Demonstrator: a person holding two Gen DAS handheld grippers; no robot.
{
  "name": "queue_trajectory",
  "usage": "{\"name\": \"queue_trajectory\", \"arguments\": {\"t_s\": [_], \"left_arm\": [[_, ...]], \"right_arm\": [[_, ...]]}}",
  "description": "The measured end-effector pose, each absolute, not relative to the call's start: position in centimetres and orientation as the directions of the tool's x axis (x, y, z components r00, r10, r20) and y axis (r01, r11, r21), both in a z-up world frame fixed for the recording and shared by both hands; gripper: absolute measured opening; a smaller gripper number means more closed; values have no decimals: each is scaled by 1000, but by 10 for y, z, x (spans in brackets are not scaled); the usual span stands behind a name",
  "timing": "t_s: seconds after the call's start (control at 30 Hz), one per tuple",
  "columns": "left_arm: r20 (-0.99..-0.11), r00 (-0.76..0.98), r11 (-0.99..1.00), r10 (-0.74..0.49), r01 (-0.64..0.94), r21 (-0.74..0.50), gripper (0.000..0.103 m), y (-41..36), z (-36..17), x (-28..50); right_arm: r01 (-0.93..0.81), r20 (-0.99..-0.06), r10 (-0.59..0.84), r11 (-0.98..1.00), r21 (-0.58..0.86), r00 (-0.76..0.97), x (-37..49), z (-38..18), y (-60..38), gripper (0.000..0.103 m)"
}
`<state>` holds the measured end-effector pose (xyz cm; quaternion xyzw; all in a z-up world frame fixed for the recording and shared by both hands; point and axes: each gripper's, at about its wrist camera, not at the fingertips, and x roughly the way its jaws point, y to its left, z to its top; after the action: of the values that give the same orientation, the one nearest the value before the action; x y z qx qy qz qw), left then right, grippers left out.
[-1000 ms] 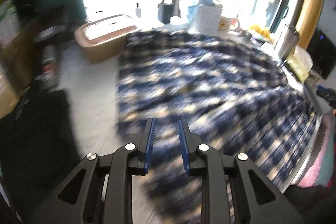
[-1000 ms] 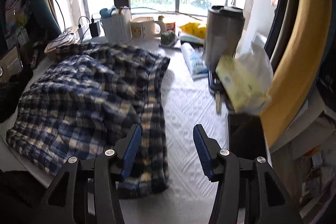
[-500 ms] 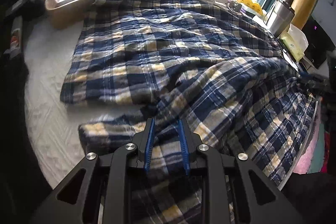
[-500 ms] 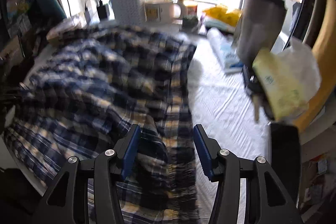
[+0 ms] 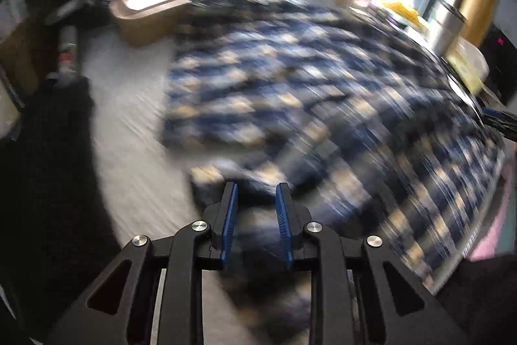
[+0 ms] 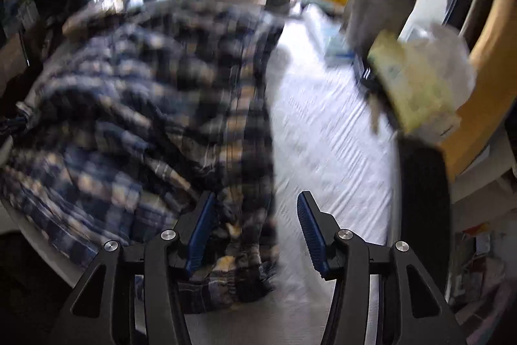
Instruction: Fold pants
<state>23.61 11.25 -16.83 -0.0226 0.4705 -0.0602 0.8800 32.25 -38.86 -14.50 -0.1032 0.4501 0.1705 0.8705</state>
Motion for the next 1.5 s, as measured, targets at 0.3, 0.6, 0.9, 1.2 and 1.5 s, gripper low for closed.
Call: {"name": "queue_trajectory", "arguments": {"t_s": [0.3,0.6,0.9,1.2,1.5], "left_arm": [[-820,562,992,-109,8,-126,58,151,-183,300],[-806,590,998,-47,63,-12,6,134,-186,305],[-760,650,999,-18,38,9,4,135,-180,333],[-725,689,999,12,-39,-20,61,157,-160,311],[-741,671,997,-29,-36,-72,61,153,-158,211]], "right_arm": [[-404,-792,319,909,101,521,417,-149,-378,55],[-498,-827,325,865,63,459,459,-169,-333,53],[-474,-808,218,876,-84,547,486,-170,-317,14],[-465,-777,224,880,-99,589,468,-148,-325,29],[-392,-729,138,900,-190,671,383,-126,-364,71]]}}
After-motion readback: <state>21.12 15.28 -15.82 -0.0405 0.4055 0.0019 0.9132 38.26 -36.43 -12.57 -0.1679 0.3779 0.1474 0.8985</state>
